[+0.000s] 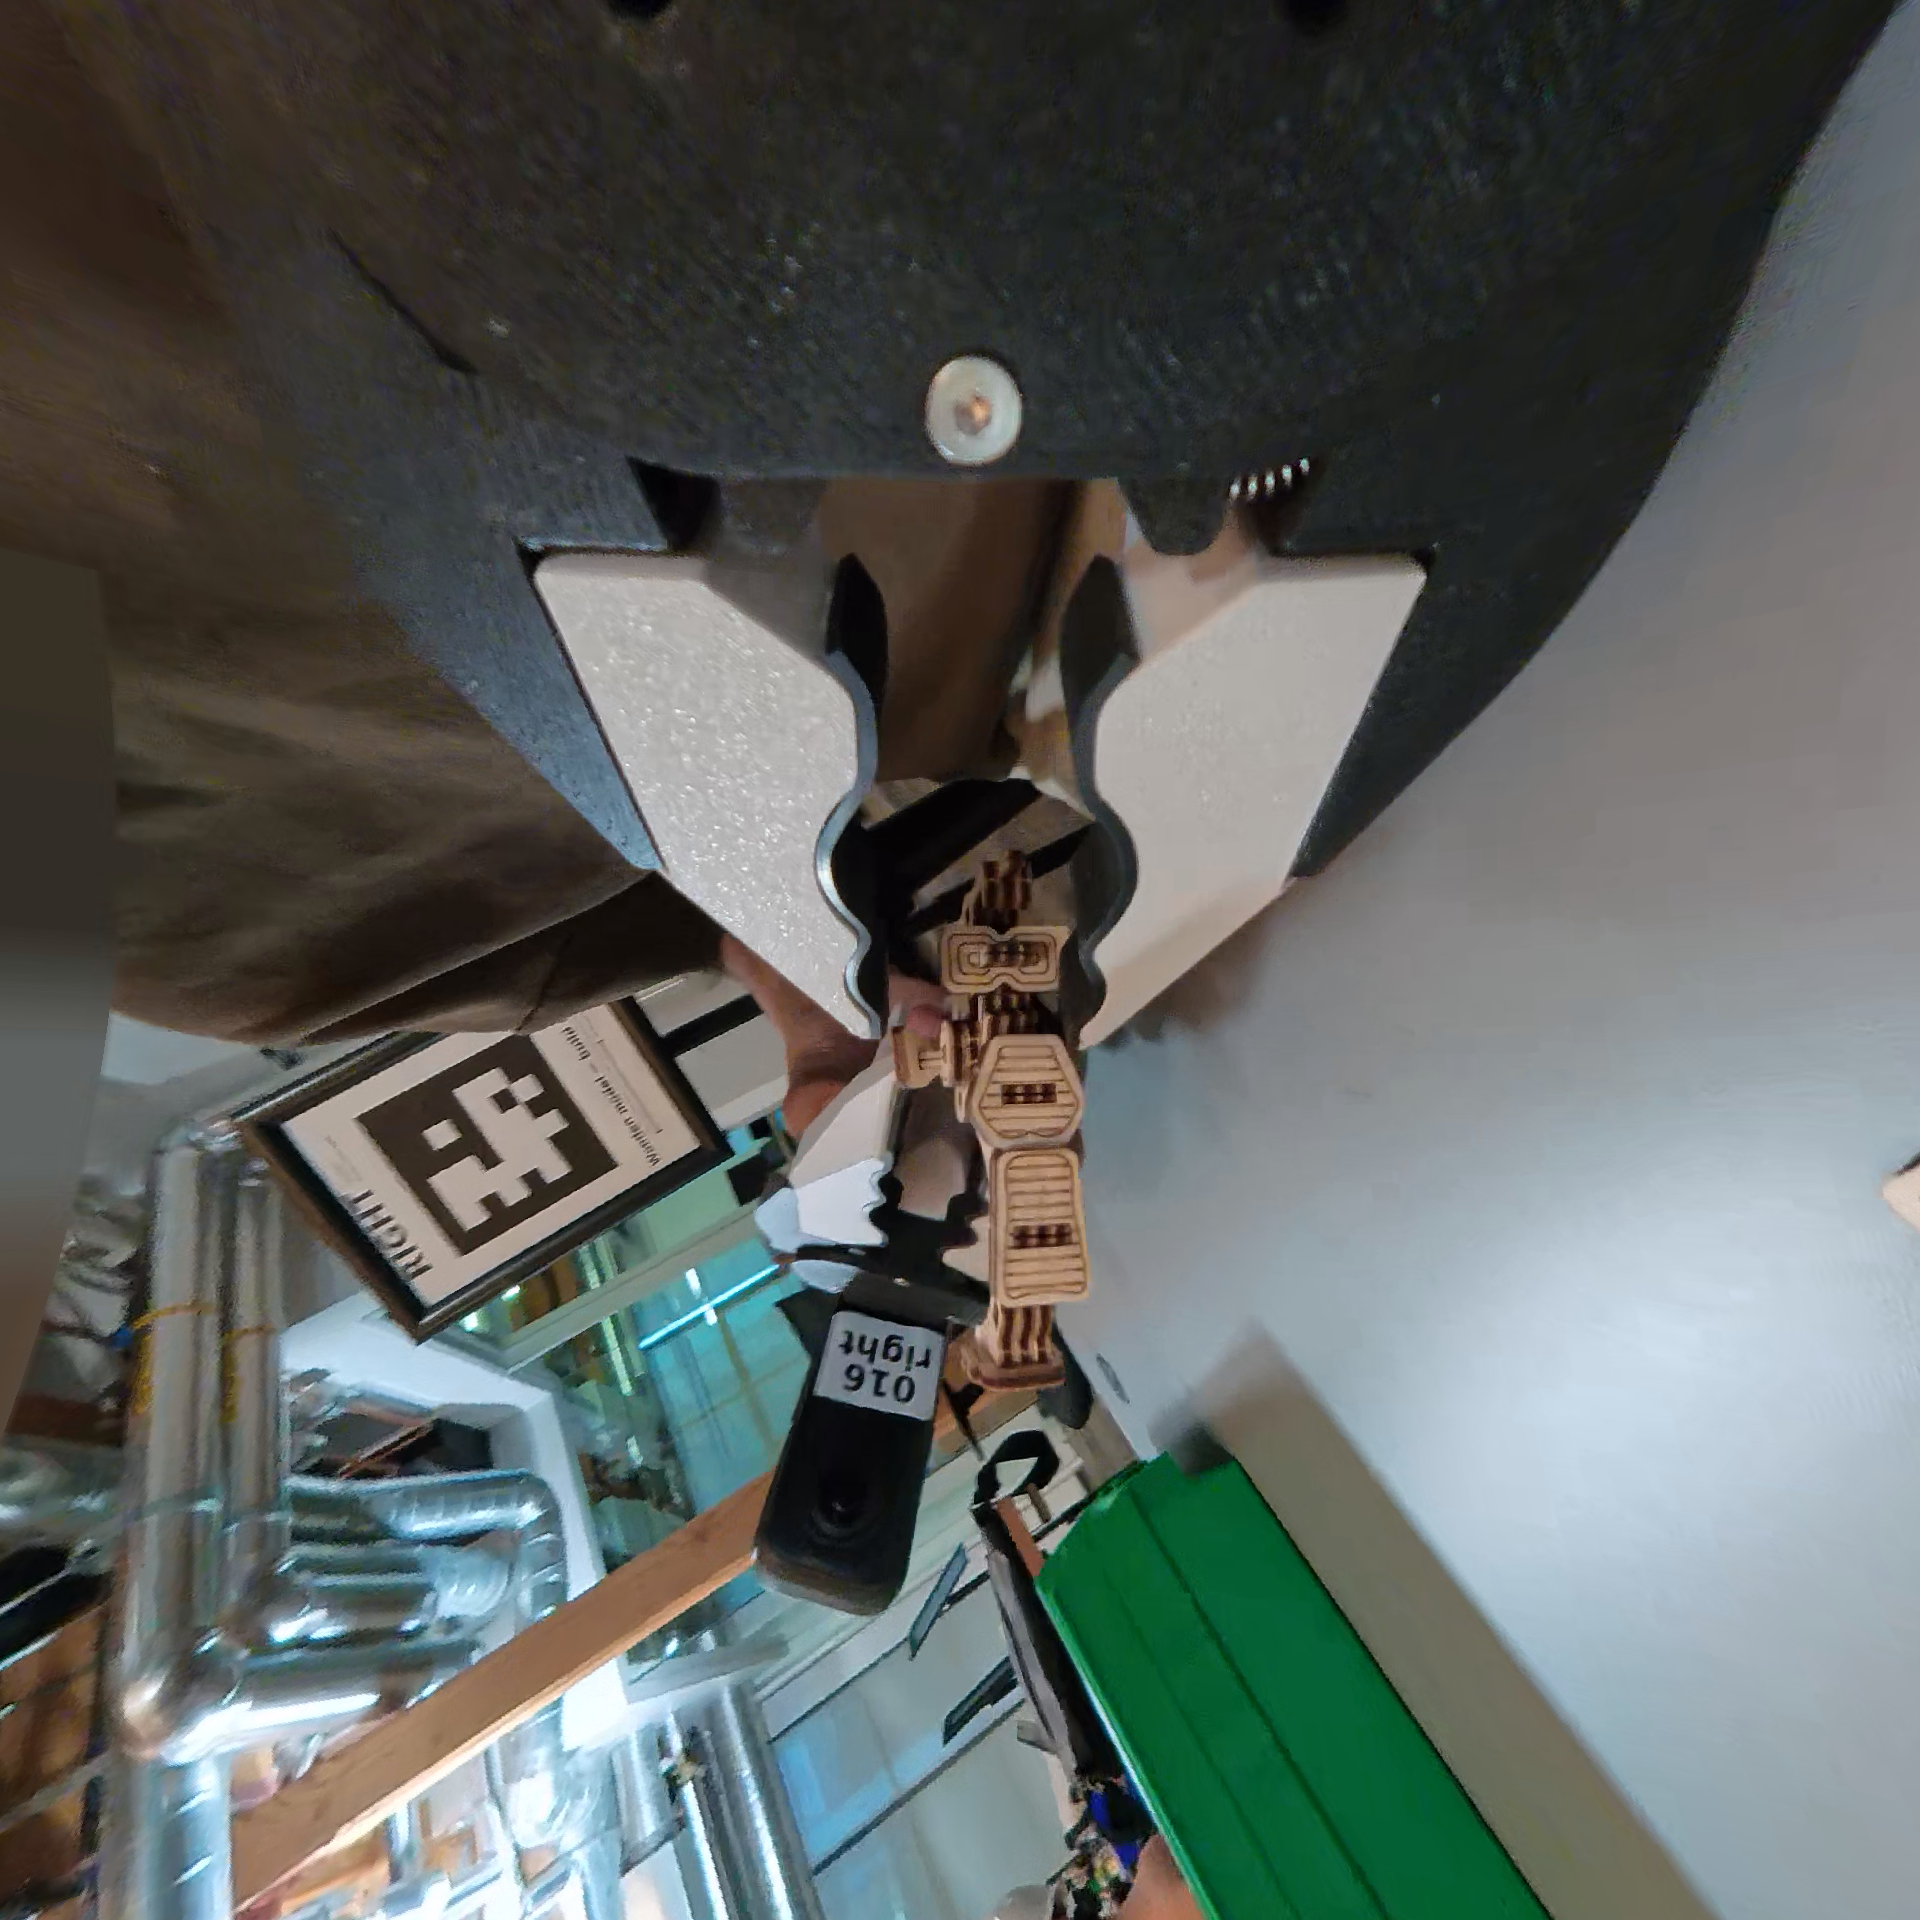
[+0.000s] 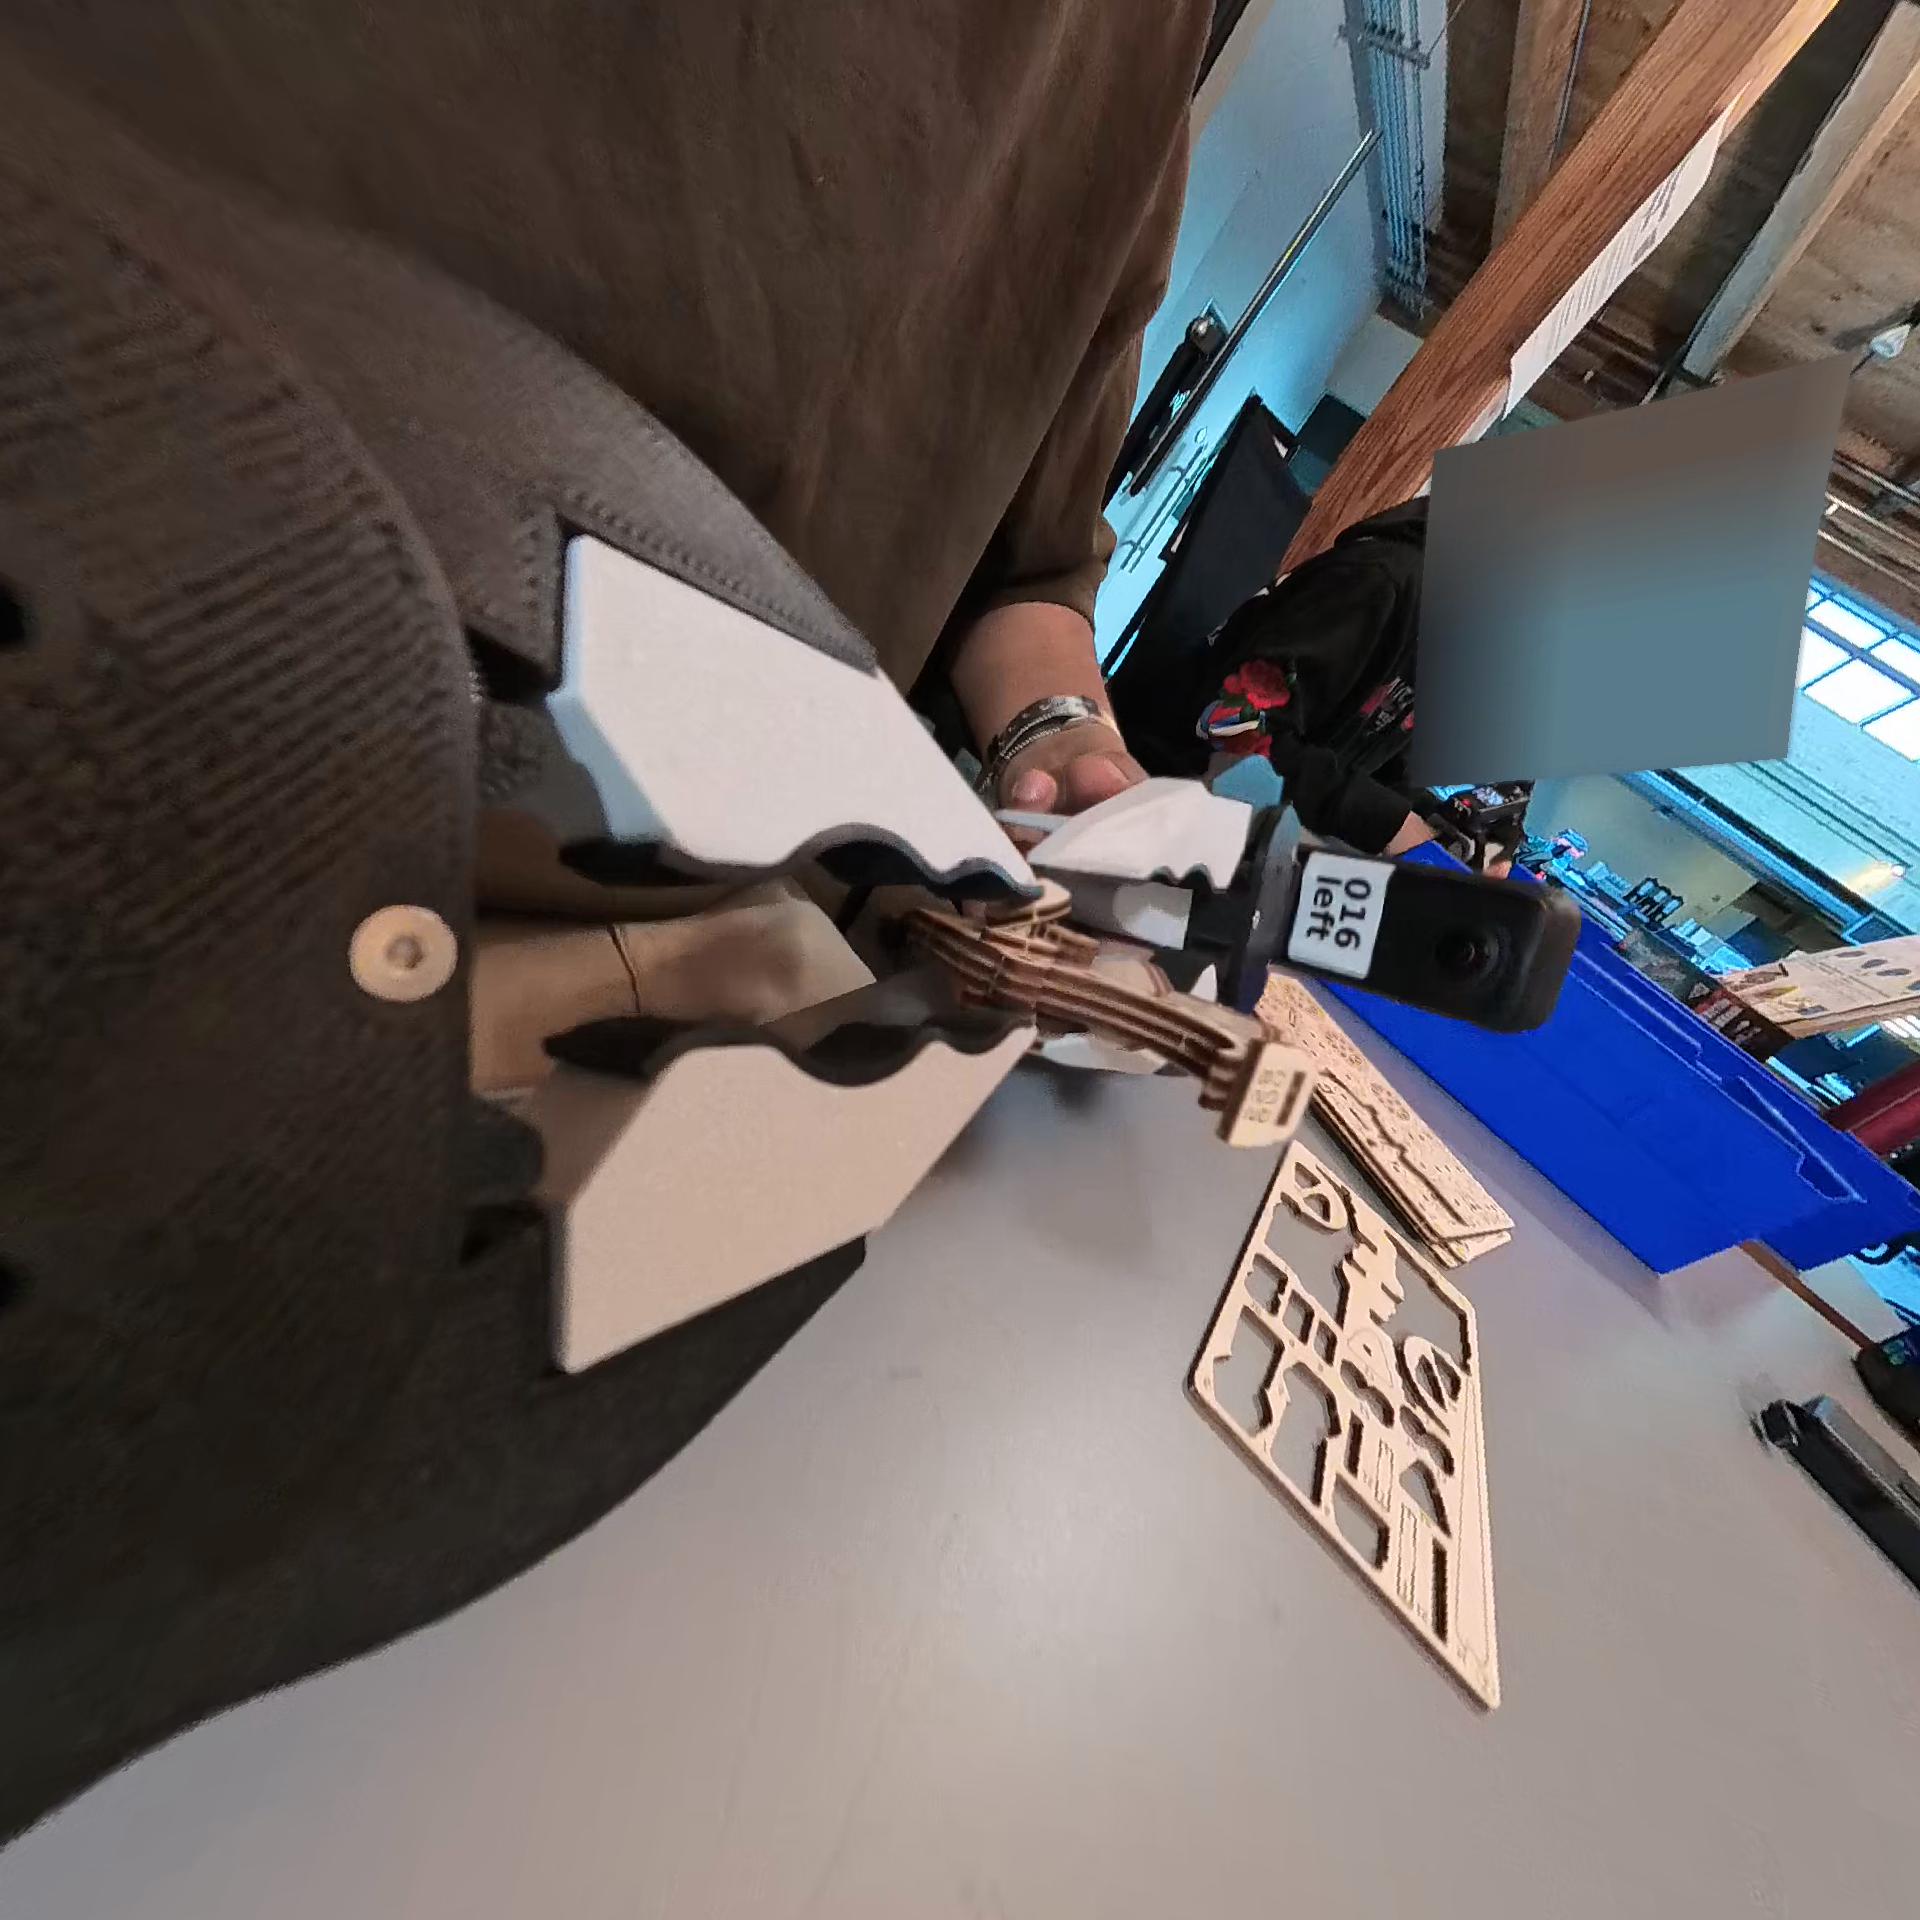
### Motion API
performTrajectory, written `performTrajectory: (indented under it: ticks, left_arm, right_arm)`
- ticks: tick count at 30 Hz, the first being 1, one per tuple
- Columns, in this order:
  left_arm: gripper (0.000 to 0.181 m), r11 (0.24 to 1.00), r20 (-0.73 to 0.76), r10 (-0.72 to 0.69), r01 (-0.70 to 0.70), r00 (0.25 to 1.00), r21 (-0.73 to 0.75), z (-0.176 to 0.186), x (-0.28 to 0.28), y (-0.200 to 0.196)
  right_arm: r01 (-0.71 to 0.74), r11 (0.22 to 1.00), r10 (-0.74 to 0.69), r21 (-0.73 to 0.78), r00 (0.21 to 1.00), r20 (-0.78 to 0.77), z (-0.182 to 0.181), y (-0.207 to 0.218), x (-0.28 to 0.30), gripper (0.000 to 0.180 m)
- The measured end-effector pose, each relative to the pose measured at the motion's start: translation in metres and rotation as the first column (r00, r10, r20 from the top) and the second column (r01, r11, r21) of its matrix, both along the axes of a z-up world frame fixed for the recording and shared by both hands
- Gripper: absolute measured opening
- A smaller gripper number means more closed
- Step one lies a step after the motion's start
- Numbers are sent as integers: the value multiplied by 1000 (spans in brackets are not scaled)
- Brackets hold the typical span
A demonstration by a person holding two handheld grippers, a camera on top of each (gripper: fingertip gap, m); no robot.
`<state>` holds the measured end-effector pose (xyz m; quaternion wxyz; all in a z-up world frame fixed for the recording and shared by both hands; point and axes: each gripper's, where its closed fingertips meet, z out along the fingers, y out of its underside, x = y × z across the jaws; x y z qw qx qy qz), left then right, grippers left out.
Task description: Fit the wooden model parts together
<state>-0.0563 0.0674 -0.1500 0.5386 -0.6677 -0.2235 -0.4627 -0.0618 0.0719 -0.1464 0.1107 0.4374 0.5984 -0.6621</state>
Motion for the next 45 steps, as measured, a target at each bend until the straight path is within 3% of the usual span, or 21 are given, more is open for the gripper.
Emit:
performTrajectory:
  ticks: [4, 9, 29, 45]
  left_arm:
    - [29, 999, -88, 30, -32, 996, -25, -4, 0, 2]
    - [27, 999, -54, 35, -36, 998, -18, -3, -3, 1]
    - [22, 997, -14, 71, -71, 997, -8, -1, -10, 0]
    - [21, 997, -78, 70, -72, 995, -32, -6, -4, 2]
  right_arm:
    - [6, 998, -4, 67, 1000, -26, -3, -1, 0, 19]
    - [13, 992, -6, 125, 998, -60, -5, -2, 0, 19]
    - [-12, 988, 24, 155, 997, -78, -6, -6, 2, 24]
    - [-6, 996, 9, 93, 999, -33, -5, -2, 1, 22]
